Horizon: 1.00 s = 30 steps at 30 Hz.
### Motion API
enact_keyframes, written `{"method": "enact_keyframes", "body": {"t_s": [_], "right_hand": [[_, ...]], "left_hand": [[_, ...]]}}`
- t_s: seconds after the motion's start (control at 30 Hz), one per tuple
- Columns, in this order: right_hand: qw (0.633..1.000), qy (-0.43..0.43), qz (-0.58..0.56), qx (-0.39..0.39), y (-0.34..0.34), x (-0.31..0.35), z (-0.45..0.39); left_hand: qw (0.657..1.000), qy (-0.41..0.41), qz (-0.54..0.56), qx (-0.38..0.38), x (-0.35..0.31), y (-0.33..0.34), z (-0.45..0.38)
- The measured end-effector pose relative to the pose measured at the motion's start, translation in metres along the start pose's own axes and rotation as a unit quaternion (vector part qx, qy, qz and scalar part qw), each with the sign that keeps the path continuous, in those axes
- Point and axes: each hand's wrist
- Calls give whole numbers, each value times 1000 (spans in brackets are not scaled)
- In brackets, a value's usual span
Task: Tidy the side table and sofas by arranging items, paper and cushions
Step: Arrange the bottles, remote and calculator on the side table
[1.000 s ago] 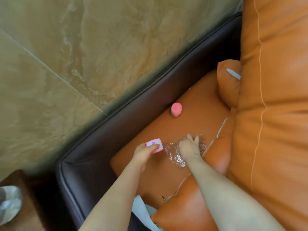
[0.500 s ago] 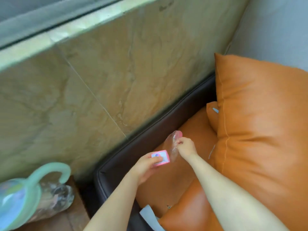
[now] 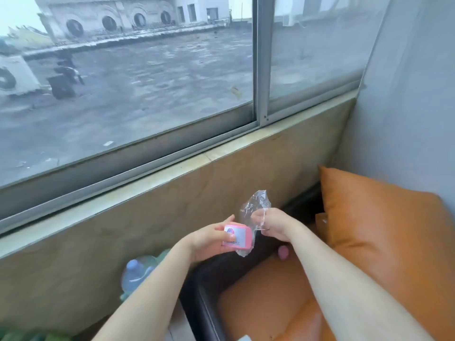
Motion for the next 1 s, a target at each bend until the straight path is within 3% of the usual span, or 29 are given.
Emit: {"method": "enact_keyframes", "body": {"t_s": [0.13,0.27,0.37,0.43,0.5,0.57,0.63,0.73,0.87,1.0], "right_hand": [[989,11,92,112,42,21,43],[968,2,194,161,83,31,73],[984,9,123,131,103,27,69],[995,-79,63,15,111,27,69],[977,-190,-3,-94,116,33,78],[966,-247,-21,-67,122,42,94],[963,-251,93,-12,133,50,111],[930,-205,304,39,149,55,127],[944,-146,273,112,153,57,140],[948,-135,257,132,153,55,145]], "left_hand": [[992,15,-115,49,-46,6,47],[990,40,-129,27,-57,7,87],[987,77,-131,-53,-51,2,111],[974,106,-146,-135,-47,-2,125],[950,136,-148,-238,-45,-4,136],[927,160,-117,-319,-44,-2,145],[916,176,-100,-346,-45,1,150],[912,192,-108,-346,-48,9,155],[929,213,-102,-286,-55,20,169],[950,214,-57,-219,-59,27,180]]}}
Point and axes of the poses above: each hand's wrist, its own z-axis away from the middle knuckle, its own y-axis out of the palm, x = y × z, and after that the axes turned 15 degrees about y, right-handed
